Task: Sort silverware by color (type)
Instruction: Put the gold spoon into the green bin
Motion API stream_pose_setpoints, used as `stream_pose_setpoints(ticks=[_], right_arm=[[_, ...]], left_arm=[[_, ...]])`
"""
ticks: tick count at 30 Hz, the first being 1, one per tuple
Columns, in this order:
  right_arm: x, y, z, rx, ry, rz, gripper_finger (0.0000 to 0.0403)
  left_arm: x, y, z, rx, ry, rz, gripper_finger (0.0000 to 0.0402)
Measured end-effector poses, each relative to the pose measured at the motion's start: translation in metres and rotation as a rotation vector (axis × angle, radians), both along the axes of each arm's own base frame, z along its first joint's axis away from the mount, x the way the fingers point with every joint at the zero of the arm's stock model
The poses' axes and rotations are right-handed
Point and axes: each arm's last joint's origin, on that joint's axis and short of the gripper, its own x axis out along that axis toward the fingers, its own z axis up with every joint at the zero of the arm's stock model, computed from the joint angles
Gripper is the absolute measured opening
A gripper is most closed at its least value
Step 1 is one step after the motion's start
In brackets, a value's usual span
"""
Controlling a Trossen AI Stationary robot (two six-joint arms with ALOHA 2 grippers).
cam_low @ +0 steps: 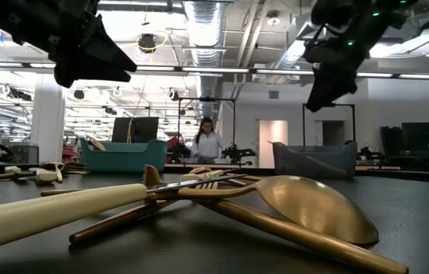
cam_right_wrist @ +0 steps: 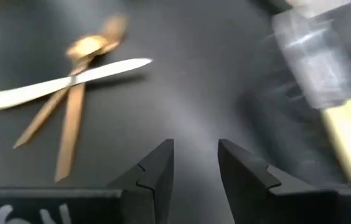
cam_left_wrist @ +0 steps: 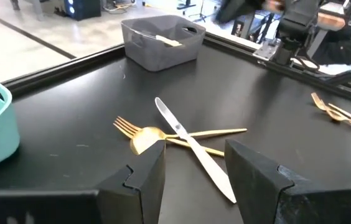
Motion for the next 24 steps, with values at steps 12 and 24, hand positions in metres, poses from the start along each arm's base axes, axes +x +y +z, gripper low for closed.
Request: stream_pose_setpoints(ticks=[12,24], right_arm=[[0.011,0.096,-0.031,0.028,-0.196,0.075,0.015],[0.005,0.138,-0.03,0.119,-0.33,-0.003,0.015]], left_arm=[[0.002,0.005,0.0,0.023,0.007,0.03,0.0151],[0.004,0.008,-0.001,0.017,0.046,-0.033,0.0151]])
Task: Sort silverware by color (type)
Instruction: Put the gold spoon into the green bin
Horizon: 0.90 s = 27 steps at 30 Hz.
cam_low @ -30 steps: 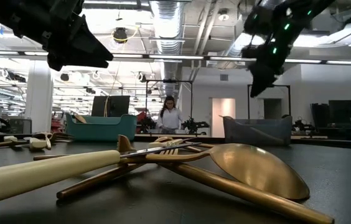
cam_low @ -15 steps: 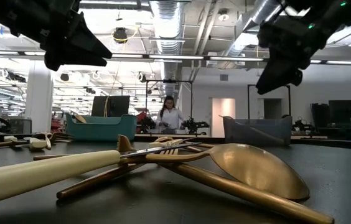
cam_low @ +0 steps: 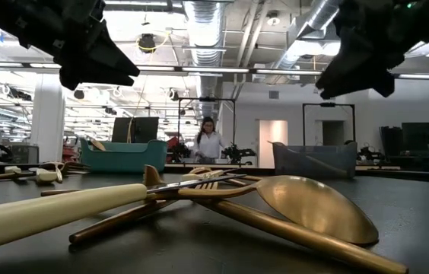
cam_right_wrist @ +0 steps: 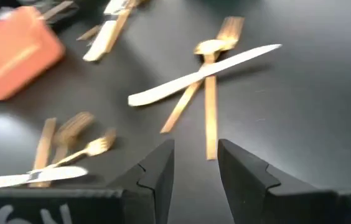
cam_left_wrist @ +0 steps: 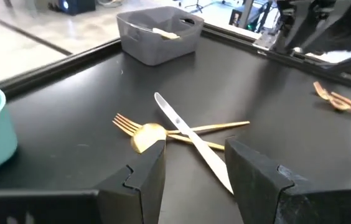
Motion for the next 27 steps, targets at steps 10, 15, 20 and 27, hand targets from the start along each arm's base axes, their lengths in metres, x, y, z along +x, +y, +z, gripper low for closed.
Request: stream_pose_setpoints(ticks=[10,15,20,27], right_arm=[[0.02,-0.003,0.016,0.001,-0.215,-0.001,0.015],[0.035,-0.003,-0.006,0.038,-0.18,-0.082,0.015],[0.053,0.004,-0.032,0.033,-0.176,-0.116,0.015],[0.069,-0.006,-0.041,0.027,-0.24,-0.18,0.015]], left_arm=[[0.007,0.004,0.009,0.072,-0.028,-0.046,0.0151],[0.011,0.0,0.02,0.042,-0.038,-0.115,0.0151],[0.015,-0.005,0.042,0.097,0.011,-0.153,0.0151],[0.017,-0.006,0.083,0.163,0.068,-0.131,0.0151]])
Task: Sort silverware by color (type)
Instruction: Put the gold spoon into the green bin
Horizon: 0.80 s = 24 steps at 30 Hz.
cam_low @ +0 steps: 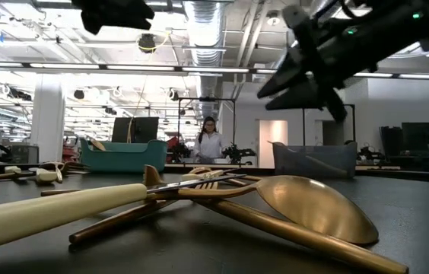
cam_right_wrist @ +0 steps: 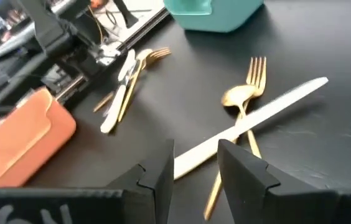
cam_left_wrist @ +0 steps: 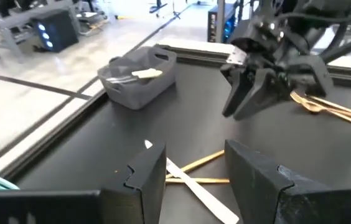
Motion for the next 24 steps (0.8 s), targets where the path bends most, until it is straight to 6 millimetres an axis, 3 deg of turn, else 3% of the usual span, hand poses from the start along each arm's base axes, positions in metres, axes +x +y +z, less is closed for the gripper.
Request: stream_pose_setpoints(ticks=[5,14,21,24], right_arm=[[0.005,-0.003,-0.012,-0.009,0.05,0.023,0.015],[0.007,-0.004,-0.021,-0.033,0.096,0.039,0.0149],[0.013,-0.003,-0.029,-0.003,0.184,0.474,0.0149],[0.015,-0.002,-0.037,0.0,0.205,0.505,0.0149]], left_arm=[[0.002,-0.001,-0.003,-0.038,-0.007,0.033,0.0151],[0.009,-0.004,-0.053,-0.147,0.084,0.118,0.0151],[0.017,-0.01,-0.065,-0.146,0.18,-0.002,0.0151],[0.018,-0.011,-0.065,-0.154,0.176,-0.009,0.0151]])
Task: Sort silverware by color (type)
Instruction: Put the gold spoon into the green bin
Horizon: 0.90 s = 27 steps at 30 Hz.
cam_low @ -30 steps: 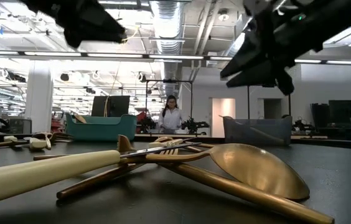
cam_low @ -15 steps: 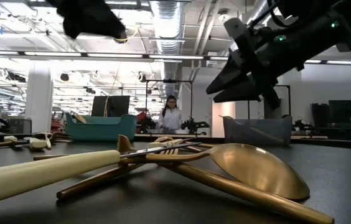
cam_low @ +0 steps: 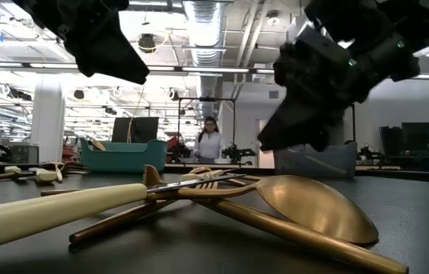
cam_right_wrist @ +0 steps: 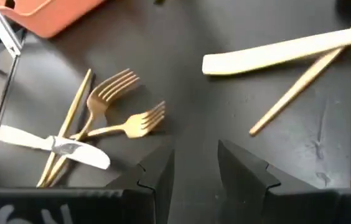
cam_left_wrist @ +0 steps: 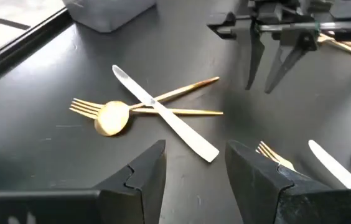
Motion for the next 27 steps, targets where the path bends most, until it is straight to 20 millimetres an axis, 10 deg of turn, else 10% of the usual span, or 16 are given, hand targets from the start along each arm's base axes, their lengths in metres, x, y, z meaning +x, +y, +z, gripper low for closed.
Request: stream_pose_setpoints(ticks=[12,27], right_arm=[[0.03,-0.058,-0.009,0.003,-0.06,-0.517,0.0149],[0.026,-0.111,-0.015,0.105,0.014,-0.593,0.0149]], left_arm=[[-0.004,0.001,0.005,0.003,-0.025,0.037,0.0151],[-0.047,0.022,0.07,0.066,-0.194,0.099,0.0151]])
